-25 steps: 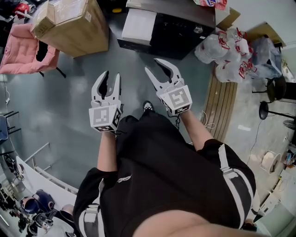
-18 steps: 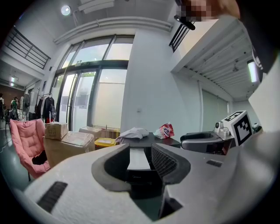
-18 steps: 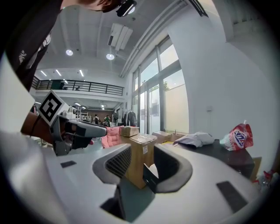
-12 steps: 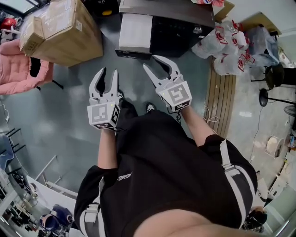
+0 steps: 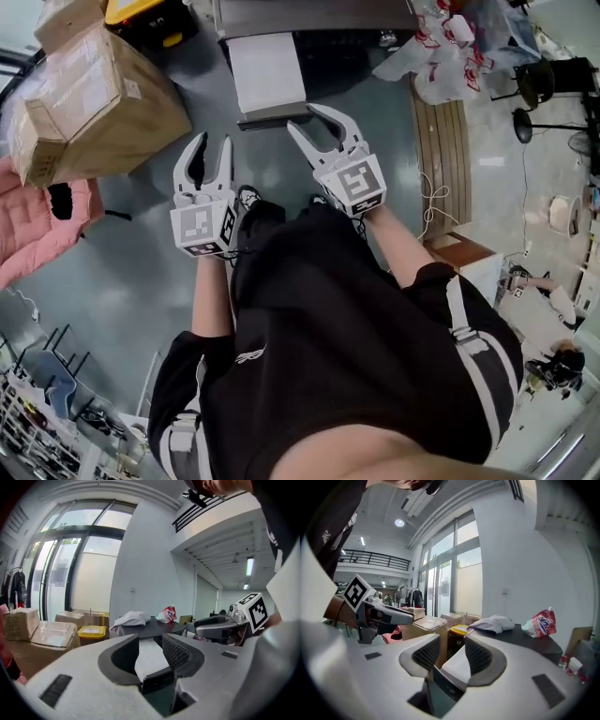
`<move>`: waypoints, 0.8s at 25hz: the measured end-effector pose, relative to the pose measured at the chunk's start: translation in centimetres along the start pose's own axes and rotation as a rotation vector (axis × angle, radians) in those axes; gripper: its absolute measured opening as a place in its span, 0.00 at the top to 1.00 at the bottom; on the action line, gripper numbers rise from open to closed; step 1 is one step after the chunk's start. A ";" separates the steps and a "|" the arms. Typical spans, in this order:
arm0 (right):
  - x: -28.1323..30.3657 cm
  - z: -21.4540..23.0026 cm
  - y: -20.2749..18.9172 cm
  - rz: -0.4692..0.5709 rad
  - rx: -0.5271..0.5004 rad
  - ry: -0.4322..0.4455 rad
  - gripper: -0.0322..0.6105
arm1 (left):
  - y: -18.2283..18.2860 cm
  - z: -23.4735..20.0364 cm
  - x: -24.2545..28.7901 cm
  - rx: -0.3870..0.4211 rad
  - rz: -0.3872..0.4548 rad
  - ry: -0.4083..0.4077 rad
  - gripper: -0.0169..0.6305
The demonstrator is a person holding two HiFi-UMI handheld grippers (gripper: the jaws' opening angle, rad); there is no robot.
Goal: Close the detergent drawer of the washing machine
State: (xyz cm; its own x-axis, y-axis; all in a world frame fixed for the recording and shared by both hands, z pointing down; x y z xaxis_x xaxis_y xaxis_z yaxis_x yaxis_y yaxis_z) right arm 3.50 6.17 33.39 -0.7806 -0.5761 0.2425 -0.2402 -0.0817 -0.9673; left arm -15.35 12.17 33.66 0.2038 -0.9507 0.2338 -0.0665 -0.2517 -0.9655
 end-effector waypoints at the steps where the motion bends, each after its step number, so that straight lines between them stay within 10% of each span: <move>1: 0.4 -0.4 -0.1 -0.011 0.006 -0.021 0.68 | -0.2 -0.7 0.4 0.001 -0.012 -0.026 0.72; 10: 1.7 -2.8 -2.9 -0.102 0.062 -0.118 0.68 | -4.2 -3.1 2.5 0.019 -0.133 -0.197 0.72; 20: -2.4 -2.6 -9.6 -0.161 0.138 -0.165 0.67 | -10.3 0.3 2.4 -0.038 -0.217 -0.155 0.71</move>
State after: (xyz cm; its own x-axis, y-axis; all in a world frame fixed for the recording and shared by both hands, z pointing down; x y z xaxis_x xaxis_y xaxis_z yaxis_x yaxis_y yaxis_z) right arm 6.19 10.47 42.23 -0.6313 -0.6707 0.3893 -0.2637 -0.2864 -0.9211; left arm -13.90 12.50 44.14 0.3644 -0.8353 0.4117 -0.0405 -0.4559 -0.8891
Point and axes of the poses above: the fingertips, and each gripper's own axes: x forward along the fingers, z to its right, y out of its top, the point moved 5 cm from there along -x, backward along the fingers, and after that the axes turned 2 degrees about -x, right-handed, at the moved point
